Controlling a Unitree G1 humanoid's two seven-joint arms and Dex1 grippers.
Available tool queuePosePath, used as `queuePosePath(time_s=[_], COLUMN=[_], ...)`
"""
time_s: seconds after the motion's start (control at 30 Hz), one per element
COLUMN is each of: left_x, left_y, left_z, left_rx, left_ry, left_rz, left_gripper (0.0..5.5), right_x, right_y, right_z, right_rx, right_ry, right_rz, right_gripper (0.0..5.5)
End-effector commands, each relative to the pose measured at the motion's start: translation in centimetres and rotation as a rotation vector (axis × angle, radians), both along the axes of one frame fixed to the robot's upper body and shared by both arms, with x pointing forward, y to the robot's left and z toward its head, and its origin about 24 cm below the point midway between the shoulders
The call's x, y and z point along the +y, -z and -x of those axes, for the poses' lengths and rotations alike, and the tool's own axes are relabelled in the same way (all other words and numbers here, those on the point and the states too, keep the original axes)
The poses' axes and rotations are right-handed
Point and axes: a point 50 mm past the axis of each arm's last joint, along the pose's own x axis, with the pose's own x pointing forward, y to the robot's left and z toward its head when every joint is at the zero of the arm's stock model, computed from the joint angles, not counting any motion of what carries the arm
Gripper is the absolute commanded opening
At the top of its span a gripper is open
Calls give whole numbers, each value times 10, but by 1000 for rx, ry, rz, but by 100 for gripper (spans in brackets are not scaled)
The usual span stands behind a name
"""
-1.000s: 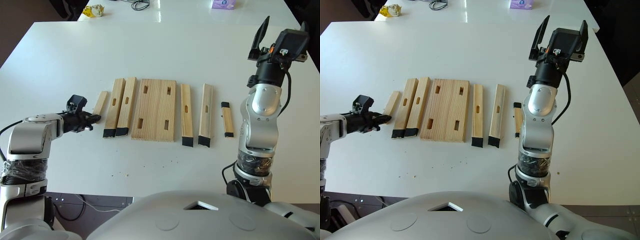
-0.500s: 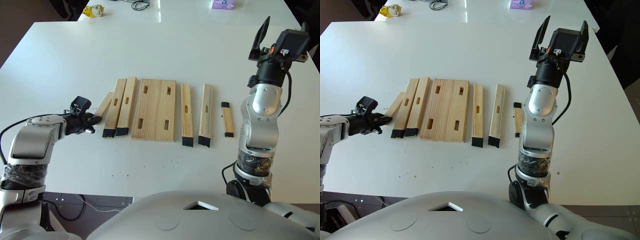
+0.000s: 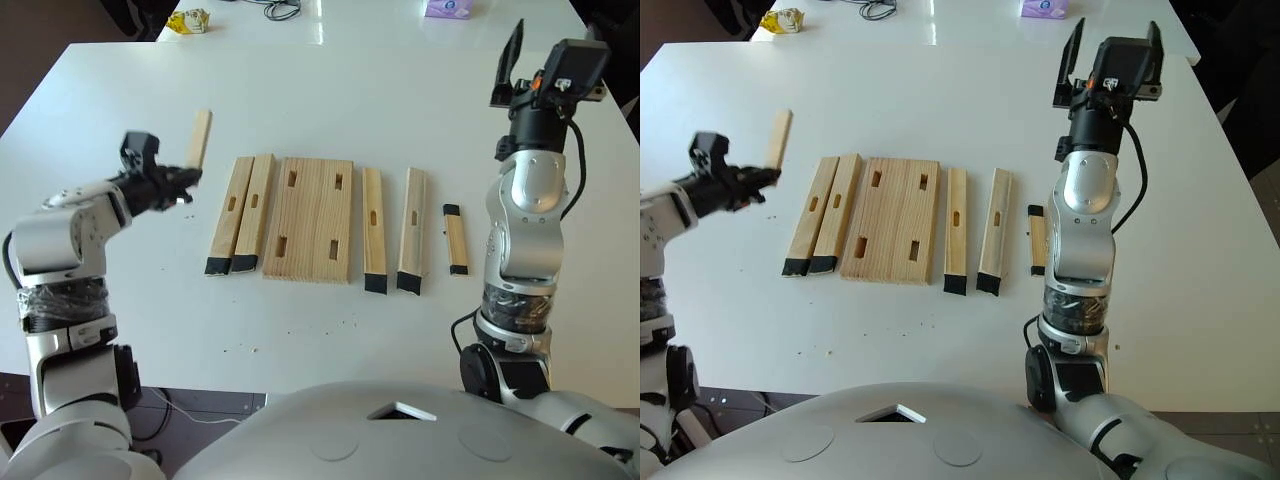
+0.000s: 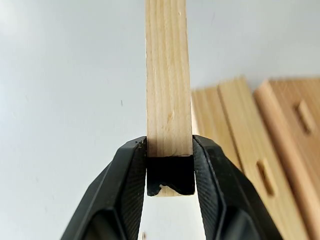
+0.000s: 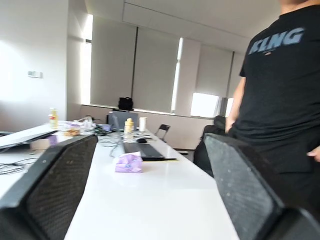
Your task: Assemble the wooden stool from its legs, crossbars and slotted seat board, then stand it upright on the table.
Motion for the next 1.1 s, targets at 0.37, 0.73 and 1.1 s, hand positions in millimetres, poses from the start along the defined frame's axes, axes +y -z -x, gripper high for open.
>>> queuePosePath(time_s=[0.37, 0.73, 1.1], left_x=[-98, -143, -146], left_y=[-47, -60, -52], left_z=[7, 3, 16], left_rx=[-475, -593, -616], left_ry=[187, 390, 712], left_rz=[404, 563, 648], left_gripper=[132, 132, 132], right_x=[13, 11, 33], right_y=[-4, -35, -75], right_z=[-64, -81, -62], right_rx=[190, 266, 228], right_ry=[-450, -526, -1272], right_rz=[38, 153, 74], right_gripper=[396, 396, 396])
